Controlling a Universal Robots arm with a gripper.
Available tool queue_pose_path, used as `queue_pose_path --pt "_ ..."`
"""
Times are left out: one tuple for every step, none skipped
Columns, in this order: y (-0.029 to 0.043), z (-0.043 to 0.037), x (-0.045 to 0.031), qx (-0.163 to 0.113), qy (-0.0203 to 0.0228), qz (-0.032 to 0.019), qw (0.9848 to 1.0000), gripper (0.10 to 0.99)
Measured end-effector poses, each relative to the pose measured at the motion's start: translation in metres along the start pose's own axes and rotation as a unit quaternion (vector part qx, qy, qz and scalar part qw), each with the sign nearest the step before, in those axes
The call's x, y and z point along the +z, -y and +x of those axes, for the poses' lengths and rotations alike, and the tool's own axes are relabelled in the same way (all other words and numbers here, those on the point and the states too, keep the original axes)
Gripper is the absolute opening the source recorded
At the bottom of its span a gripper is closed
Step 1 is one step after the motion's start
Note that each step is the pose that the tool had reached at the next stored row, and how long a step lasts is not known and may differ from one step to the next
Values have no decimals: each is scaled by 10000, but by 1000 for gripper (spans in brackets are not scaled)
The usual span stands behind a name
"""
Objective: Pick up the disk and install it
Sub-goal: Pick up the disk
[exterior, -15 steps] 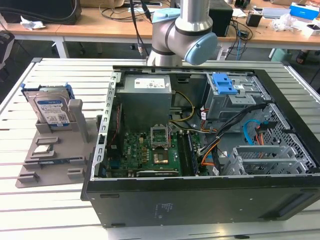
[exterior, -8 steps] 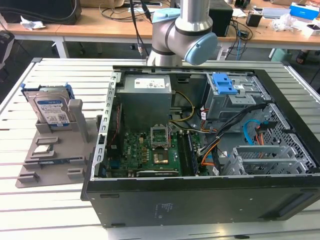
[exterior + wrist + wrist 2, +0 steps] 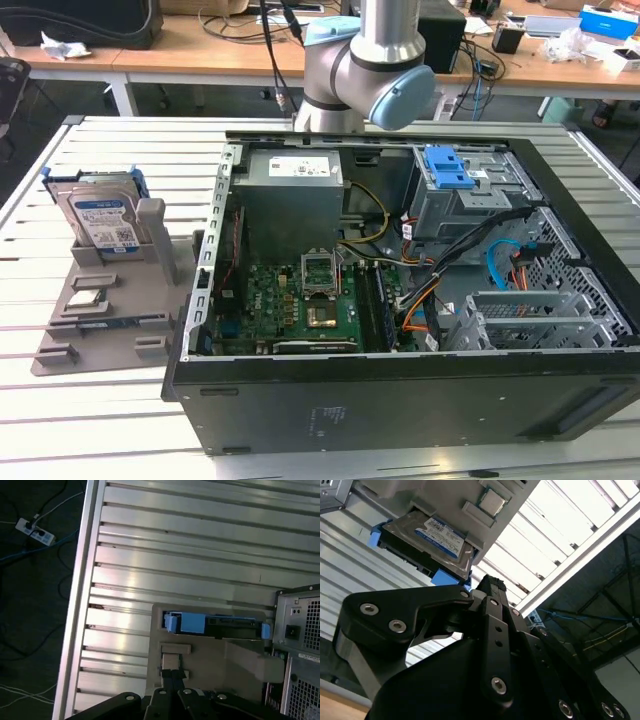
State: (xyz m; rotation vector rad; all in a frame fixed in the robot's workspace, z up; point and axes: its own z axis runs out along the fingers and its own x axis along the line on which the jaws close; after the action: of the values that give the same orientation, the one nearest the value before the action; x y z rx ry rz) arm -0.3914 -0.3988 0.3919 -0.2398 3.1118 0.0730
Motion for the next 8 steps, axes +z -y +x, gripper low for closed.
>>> queue_pose_path --pt "0 0 0 -76 -3 -1 10000 106" --pt "0 0 0 -183 -8 -4 9998 106" --pt "0 0 0 -270 -12 -6 9996 106" --pt "0 0 0 -335 -15 -8 9994 106" --pt "0 0 0 -418 -18 -10 9991 106" --pt "0 0 0 -470 -21 -11 9989 106" --pt "0 0 0 -577 -26 -13 9983 106" --pt "0 0 0 -641 -29 -15 9979 106"
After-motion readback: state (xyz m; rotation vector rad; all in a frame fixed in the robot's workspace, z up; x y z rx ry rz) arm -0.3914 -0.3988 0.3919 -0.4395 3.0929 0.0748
